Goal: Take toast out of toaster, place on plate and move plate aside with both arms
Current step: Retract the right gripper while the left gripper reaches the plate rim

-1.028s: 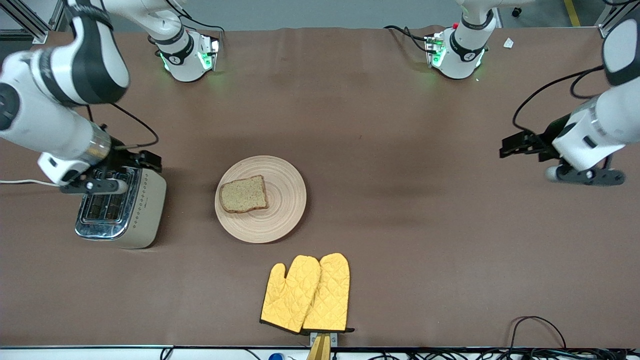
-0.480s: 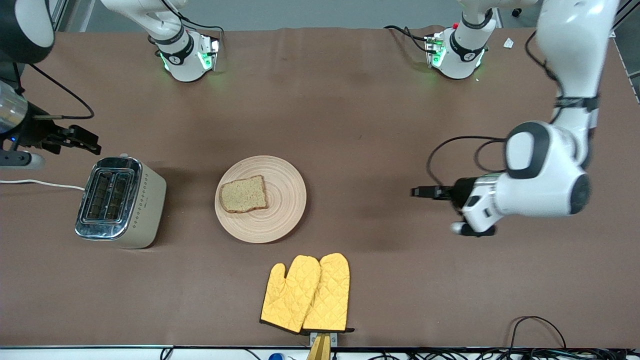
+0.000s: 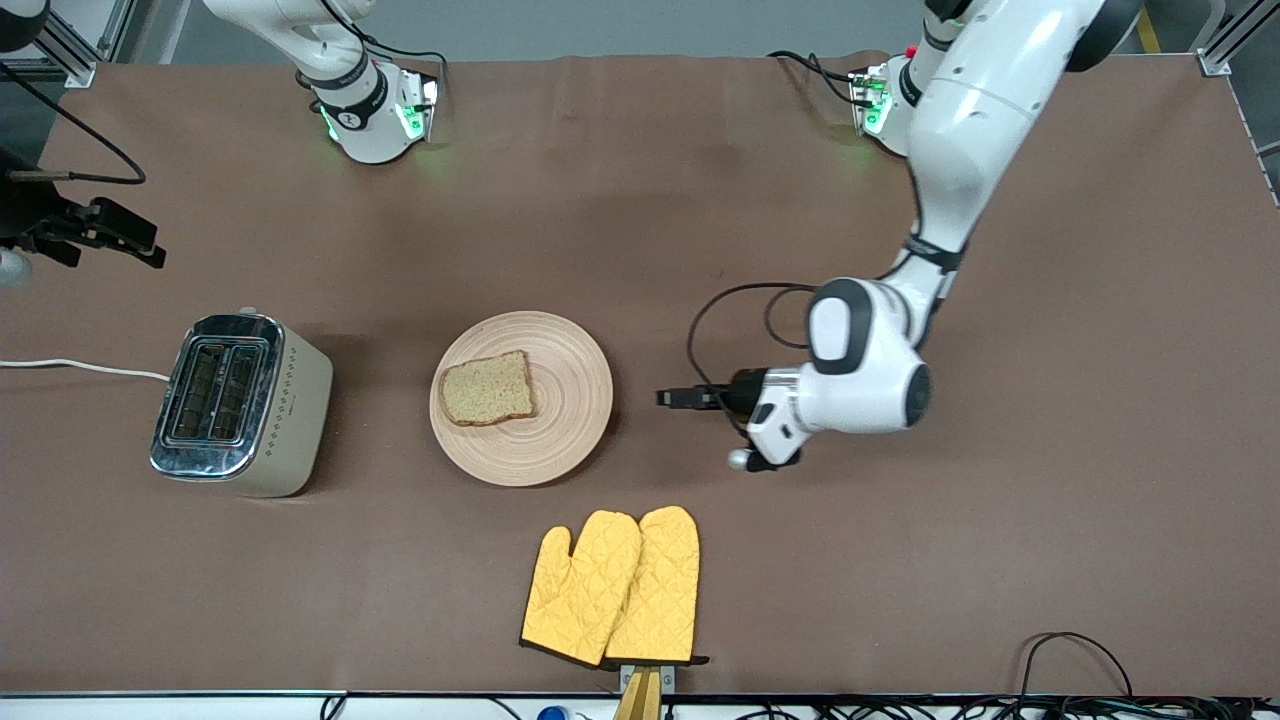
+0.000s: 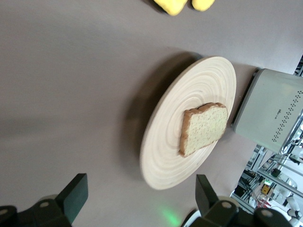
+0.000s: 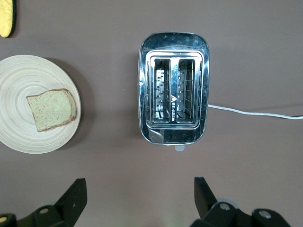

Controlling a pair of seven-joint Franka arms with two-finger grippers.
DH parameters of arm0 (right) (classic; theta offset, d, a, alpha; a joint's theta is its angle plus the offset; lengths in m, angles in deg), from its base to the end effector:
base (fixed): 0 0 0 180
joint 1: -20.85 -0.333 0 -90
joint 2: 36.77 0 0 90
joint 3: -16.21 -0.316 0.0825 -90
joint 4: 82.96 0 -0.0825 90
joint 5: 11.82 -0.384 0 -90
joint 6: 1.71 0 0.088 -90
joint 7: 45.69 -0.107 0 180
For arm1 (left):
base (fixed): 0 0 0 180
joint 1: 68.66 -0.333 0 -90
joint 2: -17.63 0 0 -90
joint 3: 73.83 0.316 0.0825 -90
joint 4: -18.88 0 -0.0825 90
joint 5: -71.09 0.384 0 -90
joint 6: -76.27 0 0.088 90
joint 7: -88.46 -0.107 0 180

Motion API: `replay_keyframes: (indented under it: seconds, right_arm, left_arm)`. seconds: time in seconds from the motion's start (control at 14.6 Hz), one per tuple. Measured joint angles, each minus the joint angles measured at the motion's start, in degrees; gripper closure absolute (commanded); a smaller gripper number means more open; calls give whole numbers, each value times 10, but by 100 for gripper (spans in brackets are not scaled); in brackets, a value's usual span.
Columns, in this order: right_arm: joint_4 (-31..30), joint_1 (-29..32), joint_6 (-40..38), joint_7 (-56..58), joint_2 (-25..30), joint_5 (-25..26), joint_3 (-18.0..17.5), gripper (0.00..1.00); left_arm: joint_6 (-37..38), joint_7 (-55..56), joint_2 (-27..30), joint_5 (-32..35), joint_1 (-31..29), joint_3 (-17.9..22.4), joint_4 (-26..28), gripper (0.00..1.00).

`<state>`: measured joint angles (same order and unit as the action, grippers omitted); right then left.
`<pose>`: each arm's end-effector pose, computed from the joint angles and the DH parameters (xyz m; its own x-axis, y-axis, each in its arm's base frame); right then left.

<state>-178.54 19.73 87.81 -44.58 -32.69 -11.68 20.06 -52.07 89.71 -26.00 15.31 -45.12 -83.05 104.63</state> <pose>0.5295 -0.0268 0.6164 0.9990 -0.0279 -0.0347 -0.0280 -0.9996 -0.0030 0.6057 -0.3941 0.2343 0.9559 0.0165 -0.2932 0.2248 -0.6834 0.6945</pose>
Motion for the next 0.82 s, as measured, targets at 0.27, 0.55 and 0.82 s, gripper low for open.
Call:
replay_keyframes:
  seconds: [0.27,0.55,0.82]
  right_arm:
    - [3,0,0,0,0,0,-4,0]
    - [3,-1,-1,2,0,0,-8,0]
    - [5,-4,-1,2,0,0,-11,0]
  left_arm:
    - [-77,-18,-66,-17,70,0,-51,0]
    - [-102,-68,-105,-18,71,-10,-72,0]
    - [-140,-71,-119,-18,80,-30,-79,9]
